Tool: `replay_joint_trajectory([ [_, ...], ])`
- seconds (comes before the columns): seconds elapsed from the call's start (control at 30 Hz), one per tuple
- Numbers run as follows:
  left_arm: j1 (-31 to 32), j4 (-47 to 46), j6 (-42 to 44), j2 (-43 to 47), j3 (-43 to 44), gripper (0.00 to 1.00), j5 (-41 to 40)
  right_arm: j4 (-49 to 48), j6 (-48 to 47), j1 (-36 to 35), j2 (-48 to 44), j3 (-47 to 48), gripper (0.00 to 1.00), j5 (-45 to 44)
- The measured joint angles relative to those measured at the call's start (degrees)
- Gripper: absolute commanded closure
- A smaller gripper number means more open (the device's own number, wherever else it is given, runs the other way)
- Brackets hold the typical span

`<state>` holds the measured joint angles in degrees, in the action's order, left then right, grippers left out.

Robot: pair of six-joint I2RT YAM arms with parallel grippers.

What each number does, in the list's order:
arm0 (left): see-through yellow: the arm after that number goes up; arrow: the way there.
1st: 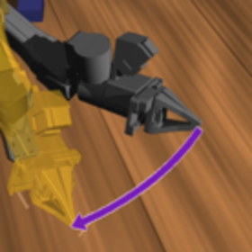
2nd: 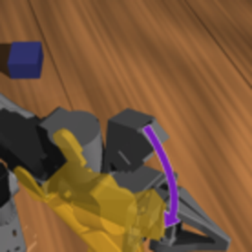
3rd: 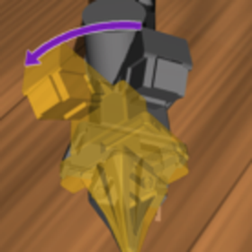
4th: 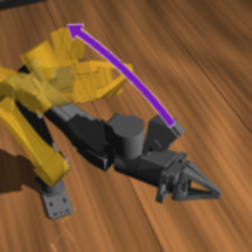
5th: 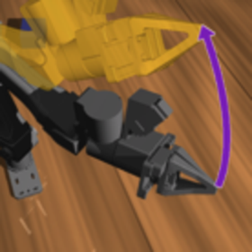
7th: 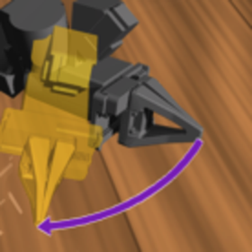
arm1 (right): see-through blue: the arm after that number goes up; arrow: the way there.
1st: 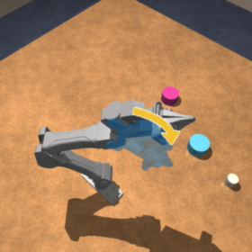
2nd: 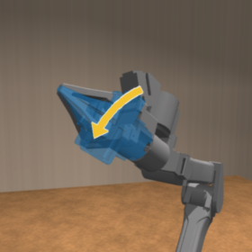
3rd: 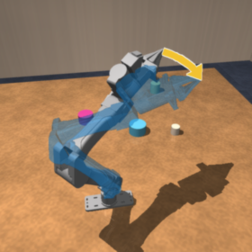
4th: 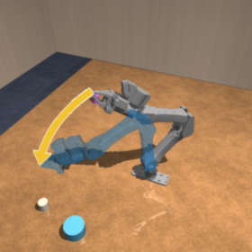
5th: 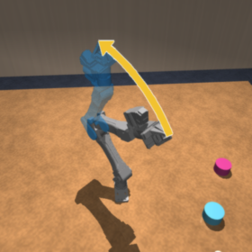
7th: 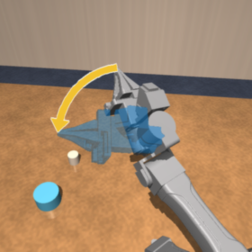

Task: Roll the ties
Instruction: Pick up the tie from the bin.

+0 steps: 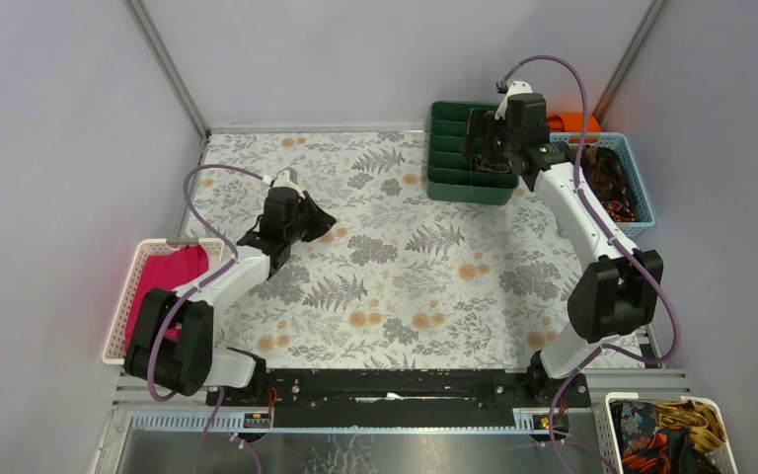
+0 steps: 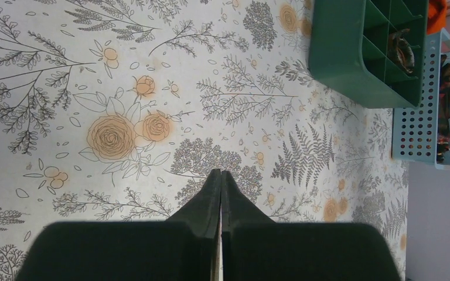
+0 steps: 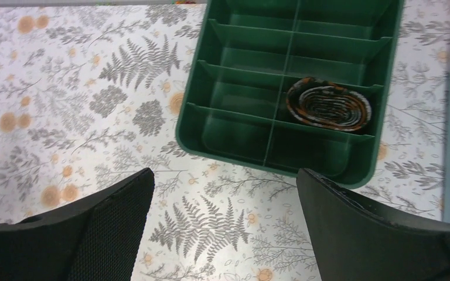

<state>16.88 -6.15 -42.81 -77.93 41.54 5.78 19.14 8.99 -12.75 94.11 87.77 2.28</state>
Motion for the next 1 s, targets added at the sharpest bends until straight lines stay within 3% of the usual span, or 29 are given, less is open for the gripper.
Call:
replay_joint_trajectory([
  [0.37,0.0,1.07,0.9,0.33,1.11,1.0,-0.92,-1.03,-0.13,0.0,0.0,-1.25,0.0,-3.76],
  [1.0,0.0,1.9,1.2,0.85,1.22,1.0,-1.77,-4.83,-1.46,0.0,0.46,-4.9,0.0,-1.14],
])
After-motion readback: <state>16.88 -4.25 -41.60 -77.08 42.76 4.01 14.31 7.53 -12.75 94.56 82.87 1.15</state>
